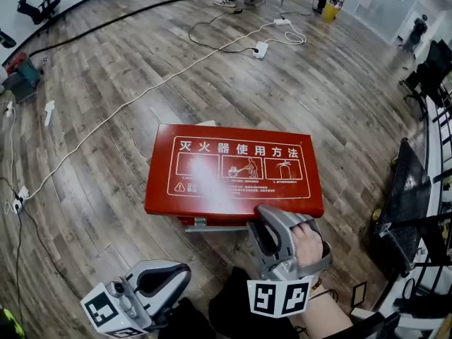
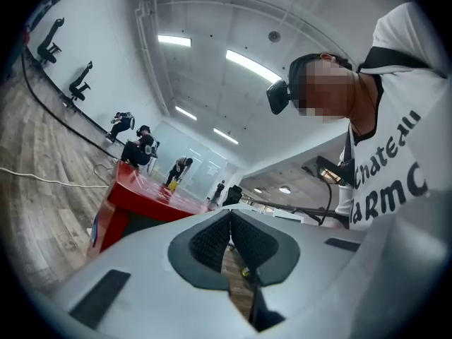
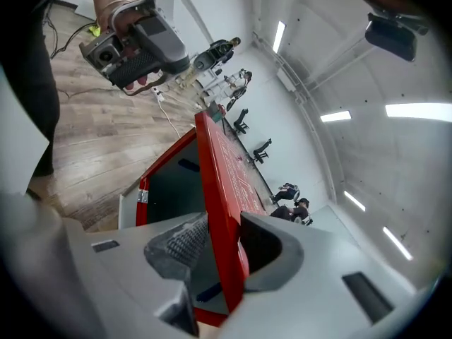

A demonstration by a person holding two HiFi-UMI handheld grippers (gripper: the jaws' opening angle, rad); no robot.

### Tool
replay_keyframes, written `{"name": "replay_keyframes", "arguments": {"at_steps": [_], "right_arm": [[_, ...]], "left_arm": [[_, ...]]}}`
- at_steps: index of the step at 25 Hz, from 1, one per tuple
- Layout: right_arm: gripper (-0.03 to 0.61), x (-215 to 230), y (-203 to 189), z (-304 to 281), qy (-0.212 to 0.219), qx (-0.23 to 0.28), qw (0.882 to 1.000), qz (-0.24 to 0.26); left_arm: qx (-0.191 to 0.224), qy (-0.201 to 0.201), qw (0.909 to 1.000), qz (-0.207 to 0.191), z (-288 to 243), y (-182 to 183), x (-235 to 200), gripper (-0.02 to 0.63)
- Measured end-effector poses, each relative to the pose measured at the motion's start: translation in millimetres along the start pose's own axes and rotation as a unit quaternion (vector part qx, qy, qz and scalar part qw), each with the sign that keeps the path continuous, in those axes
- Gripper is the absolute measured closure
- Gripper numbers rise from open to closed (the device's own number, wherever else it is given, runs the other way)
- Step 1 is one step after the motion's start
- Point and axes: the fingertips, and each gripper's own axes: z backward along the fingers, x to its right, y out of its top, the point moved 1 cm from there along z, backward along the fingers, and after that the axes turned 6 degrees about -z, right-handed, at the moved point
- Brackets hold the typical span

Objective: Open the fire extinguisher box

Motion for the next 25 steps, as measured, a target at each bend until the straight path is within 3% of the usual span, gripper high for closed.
{"name": "replay_keyframes", "arguments": {"at_steps": [12,18,25], "right_arm": [[0.437,33.2,14.2,8.6,0.119,-0.030,0.992,-0.042],[0.437,75.0,34.5,6.4,0.179,-0.050,0.981,-0.064],[0.431,100.5,38.6,1.3,0.252,-0.049,0.961,-0.104]], "left_arm": [[-0.007,0.030,0.9994,0.014,-22.0,95.6,45.0,0.603],[-0.028,0.028,0.9987,0.032,-53.3,174.6,73.6,0.603],[-0.035,0.064,0.9971,0.022,-75.7,215.3,72.1,0.603]]}}
